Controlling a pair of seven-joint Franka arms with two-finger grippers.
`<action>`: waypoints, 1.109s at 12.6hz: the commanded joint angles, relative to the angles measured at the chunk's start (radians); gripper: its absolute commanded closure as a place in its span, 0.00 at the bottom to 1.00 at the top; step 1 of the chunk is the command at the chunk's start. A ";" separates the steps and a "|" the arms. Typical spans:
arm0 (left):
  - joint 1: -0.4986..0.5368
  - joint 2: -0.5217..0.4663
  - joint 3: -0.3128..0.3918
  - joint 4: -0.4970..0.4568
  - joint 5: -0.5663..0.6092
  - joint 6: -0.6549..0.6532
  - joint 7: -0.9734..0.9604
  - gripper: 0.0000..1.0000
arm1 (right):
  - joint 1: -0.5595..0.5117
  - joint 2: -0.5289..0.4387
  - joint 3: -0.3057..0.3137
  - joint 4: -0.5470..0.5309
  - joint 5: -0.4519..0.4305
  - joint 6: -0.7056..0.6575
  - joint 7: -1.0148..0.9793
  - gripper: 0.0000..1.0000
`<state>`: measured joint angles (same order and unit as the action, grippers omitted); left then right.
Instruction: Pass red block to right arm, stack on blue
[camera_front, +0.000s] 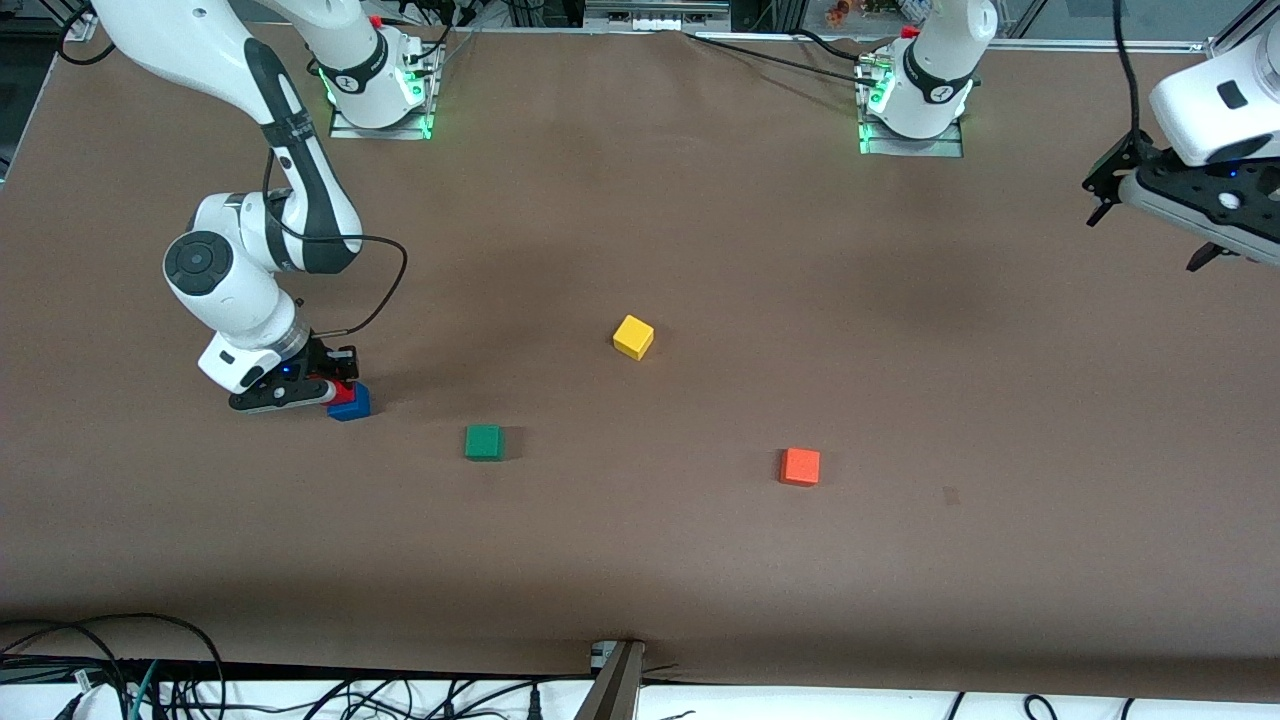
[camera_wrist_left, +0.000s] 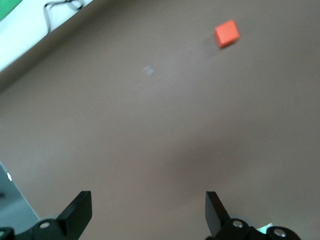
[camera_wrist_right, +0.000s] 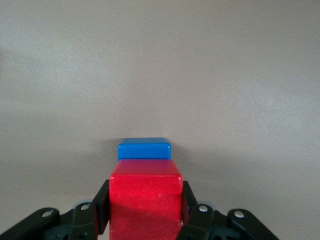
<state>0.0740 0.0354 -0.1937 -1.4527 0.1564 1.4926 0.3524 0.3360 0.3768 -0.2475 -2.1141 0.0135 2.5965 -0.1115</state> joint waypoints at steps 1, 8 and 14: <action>-0.086 -0.045 0.152 -0.061 -0.036 0.017 -0.098 0.00 | -0.005 -0.002 0.002 -0.009 -0.015 0.020 0.013 0.83; -0.019 -0.037 0.192 -0.103 -0.260 0.086 -0.239 0.00 | -0.005 0.007 0.002 0.011 -0.015 0.020 0.020 0.83; -0.017 -0.040 0.191 -0.107 -0.181 0.091 -0.280 0.00 | -0.003 0.019 0.004 0.011 -0.015 0.020 0.023 0.83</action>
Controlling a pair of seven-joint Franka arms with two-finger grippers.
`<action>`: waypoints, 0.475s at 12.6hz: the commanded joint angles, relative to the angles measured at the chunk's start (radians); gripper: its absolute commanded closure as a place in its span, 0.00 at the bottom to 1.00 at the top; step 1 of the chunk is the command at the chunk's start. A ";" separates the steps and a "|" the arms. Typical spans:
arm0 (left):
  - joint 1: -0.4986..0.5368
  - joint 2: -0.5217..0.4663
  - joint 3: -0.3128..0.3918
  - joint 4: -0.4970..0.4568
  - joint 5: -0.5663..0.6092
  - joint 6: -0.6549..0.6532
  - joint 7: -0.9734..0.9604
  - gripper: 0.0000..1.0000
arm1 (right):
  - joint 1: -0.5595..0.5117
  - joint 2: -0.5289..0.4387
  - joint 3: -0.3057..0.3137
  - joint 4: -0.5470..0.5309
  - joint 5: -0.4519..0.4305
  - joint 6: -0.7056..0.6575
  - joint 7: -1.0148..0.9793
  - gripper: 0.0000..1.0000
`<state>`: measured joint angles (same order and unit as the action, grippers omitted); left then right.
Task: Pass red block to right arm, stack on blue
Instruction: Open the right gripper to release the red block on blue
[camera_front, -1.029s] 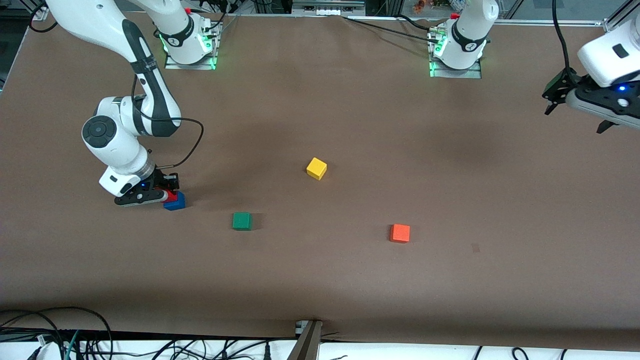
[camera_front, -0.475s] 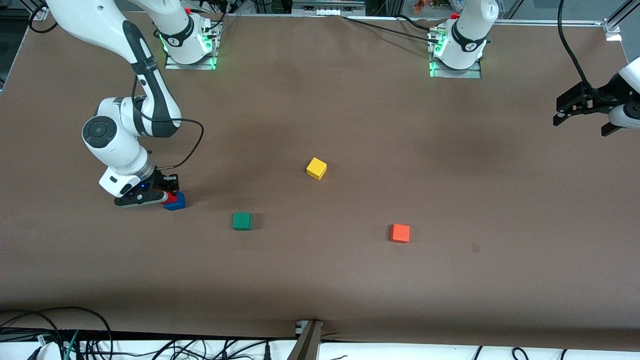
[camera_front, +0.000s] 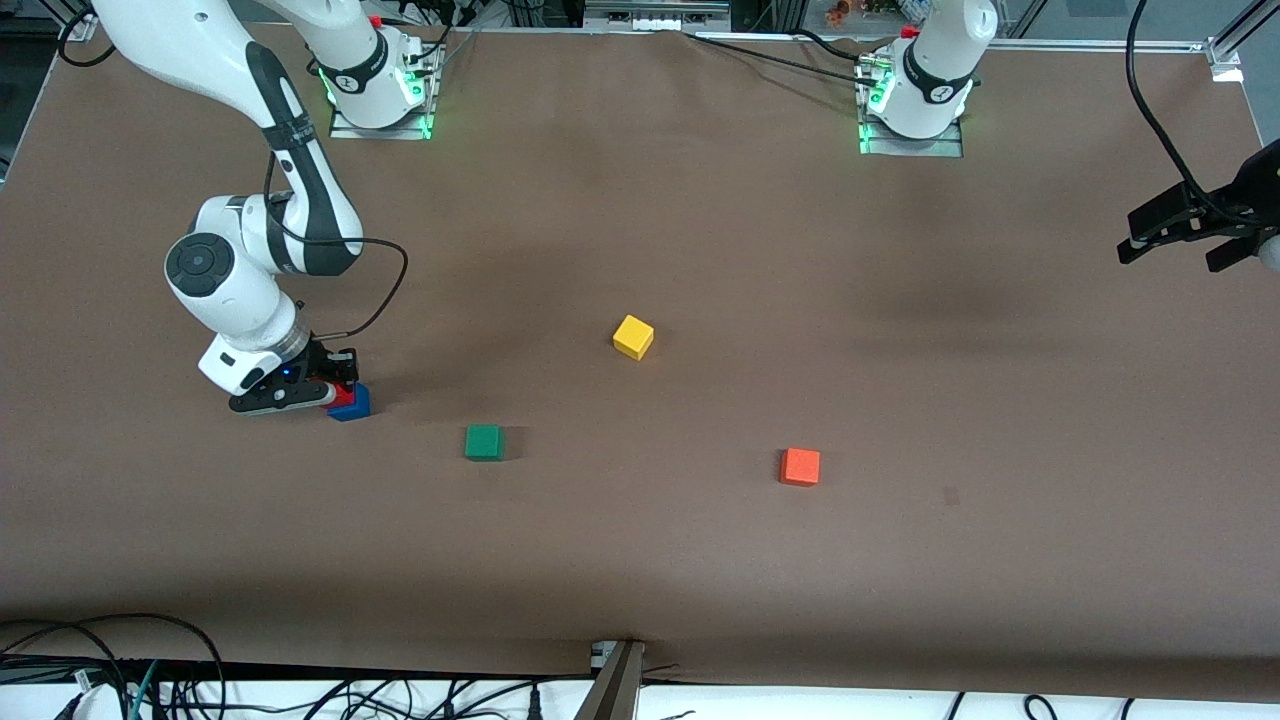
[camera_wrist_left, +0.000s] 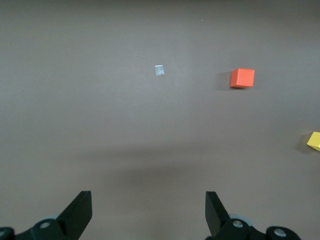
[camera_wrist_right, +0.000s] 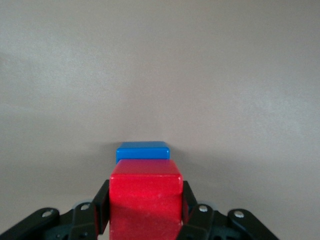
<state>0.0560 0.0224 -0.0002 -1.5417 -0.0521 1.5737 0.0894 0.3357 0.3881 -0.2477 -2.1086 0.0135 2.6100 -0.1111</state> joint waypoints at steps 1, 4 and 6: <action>0.004 -0.021 -0.003 -0.009 0.026 0.009 -0.014 0.00 | -0.003 0.008 0.004 0.006 -0.014 0.007 0.022 0.83; 0.010 -0.019 -0.003 -0.011 0.021 -0.004 -0.026 0.00 | -0.001 0.014 0.005 0.006 -0.009 0.010 0.022 0.83; 0.013 -0.019 -0.001 -0.008 0.018 -0.009 -0.022 0.00 | -0.001 0.015 0.005 0.012 -0.009 0.013 0.022 0.83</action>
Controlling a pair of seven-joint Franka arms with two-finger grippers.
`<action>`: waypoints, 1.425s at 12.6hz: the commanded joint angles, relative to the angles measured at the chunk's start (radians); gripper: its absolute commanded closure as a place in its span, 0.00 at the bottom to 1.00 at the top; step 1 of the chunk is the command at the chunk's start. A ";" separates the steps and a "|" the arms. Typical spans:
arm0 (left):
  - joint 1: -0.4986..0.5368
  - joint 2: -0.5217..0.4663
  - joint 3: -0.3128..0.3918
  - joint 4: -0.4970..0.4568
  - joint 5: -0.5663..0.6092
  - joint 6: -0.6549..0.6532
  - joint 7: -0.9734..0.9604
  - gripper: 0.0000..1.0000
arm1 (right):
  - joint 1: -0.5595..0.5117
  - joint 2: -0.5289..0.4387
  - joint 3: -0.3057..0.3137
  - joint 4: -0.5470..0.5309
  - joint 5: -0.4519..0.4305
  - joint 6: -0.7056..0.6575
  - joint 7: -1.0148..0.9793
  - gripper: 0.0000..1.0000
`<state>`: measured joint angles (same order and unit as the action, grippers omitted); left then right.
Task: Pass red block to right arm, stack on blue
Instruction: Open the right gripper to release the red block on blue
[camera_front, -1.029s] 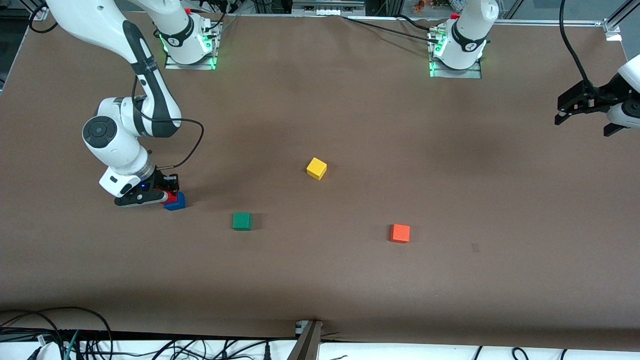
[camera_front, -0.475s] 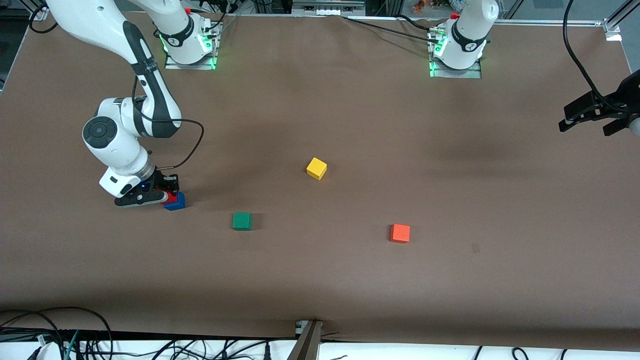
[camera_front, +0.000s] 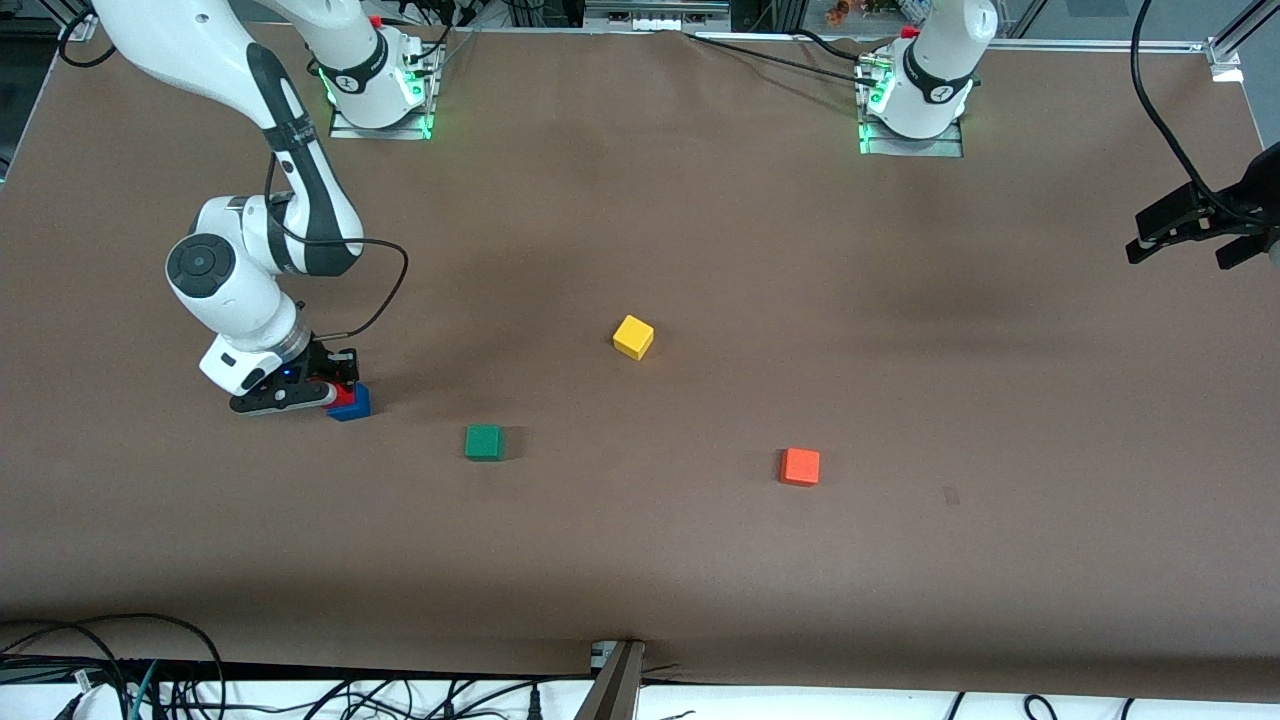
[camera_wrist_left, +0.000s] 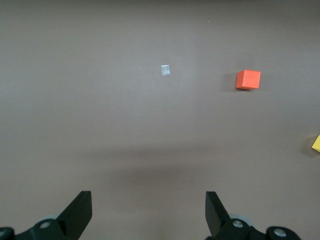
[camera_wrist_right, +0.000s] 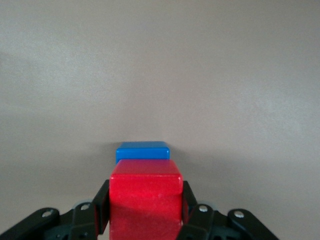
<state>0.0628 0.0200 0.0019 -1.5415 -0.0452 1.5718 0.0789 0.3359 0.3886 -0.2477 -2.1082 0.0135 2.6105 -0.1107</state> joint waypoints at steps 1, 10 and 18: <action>0.009 -0.017 -0.002 -0.008 0.008 -0.006 -0.010 0.00 | -0.001 0.015 0.005 0.019 -0.009 0.013 0.019 0.83; 0.066 0.051 -0.005 0.055 -0.019 -0.016 0.002 0.00 | 0.002 0.030 0.005 0.039 -0.009 0.013 0.020 0.82; 0.068 0.060 -0.008 0.050 -0.001 0.000 0.004 0.00 | 0.005 -0.034 0.007 0.156 -0.007 -0.238 0.011 0.00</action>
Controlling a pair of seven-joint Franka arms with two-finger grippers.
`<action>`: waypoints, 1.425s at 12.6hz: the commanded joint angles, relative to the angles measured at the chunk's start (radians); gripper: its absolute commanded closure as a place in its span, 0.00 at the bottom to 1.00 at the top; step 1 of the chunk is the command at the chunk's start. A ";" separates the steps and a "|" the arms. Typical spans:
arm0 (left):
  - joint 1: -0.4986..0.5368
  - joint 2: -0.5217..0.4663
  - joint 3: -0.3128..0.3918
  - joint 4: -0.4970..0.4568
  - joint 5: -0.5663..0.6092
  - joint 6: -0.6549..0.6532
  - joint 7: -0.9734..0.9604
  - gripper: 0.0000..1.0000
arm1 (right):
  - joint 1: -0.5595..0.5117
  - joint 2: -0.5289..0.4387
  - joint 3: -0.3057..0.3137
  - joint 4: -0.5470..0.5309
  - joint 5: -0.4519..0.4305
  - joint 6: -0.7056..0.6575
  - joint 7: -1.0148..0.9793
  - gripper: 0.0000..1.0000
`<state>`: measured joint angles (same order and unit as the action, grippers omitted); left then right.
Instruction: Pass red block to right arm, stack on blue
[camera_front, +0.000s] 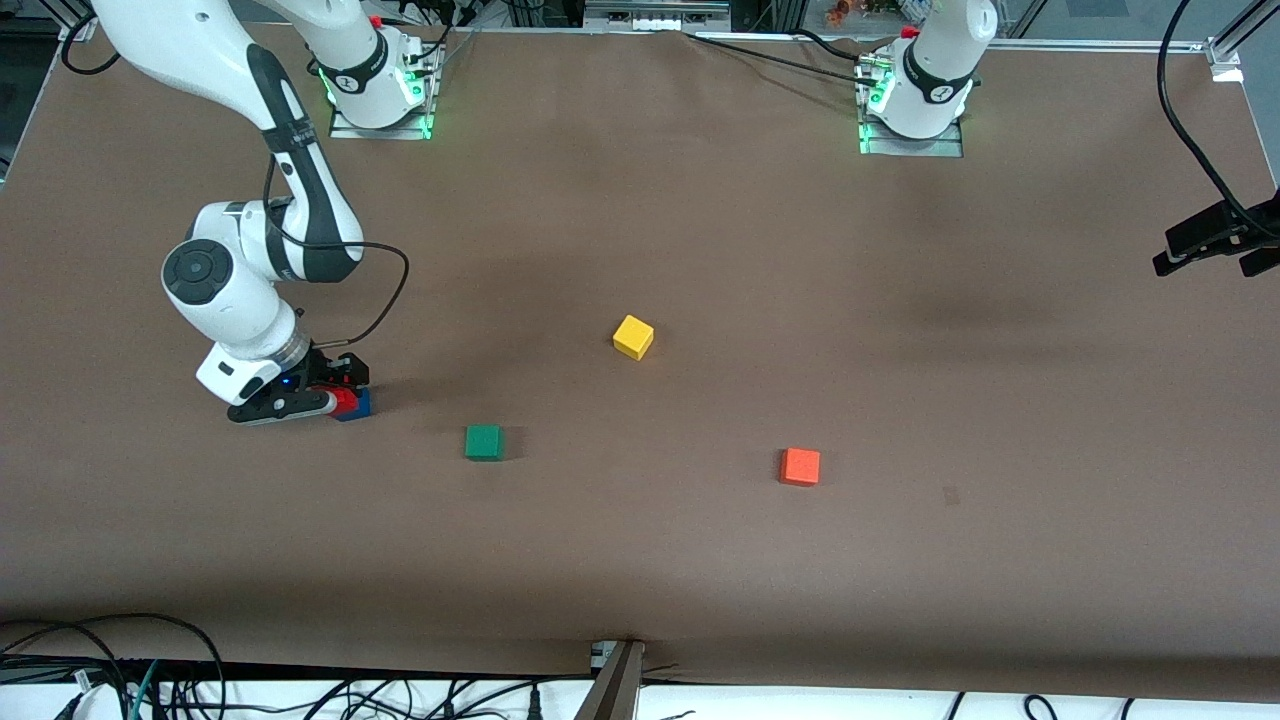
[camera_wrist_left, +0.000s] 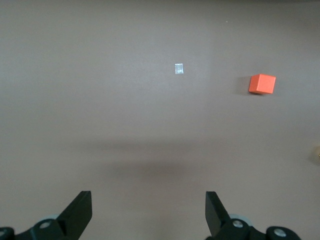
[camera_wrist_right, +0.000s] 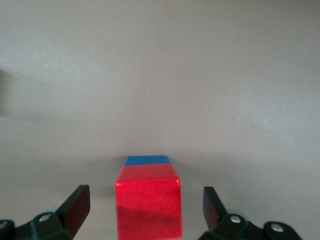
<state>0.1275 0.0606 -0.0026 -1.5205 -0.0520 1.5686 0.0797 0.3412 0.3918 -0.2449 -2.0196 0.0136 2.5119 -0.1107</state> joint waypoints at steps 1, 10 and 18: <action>0.003 0.019 -0.002 0.029 0.007 0.007 0.003 0.00 | -0.001 -0.042 0.003 0.135 -0.007 -0.245 0.009 0.00; 0.003 0.021 -0.008 0.023 0.047 0.016 0.026 0.00 | -0.018 -0.056 -0.043 0.574 0.002 -0.896 -0.035 0.00; 0.000 0.019 -0.011 0.025 0.047 0.016 0.061 0.00 | -0.074 -0.189 -0.015 0.585 0.002 -1.044 -0.027 0.00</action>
<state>0.1265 0.0715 -0.0083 -1.5191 -0.0286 1.5889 0.1227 0.3163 0.2829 -0.2936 -1.4066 0.0138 1.5235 -0.1321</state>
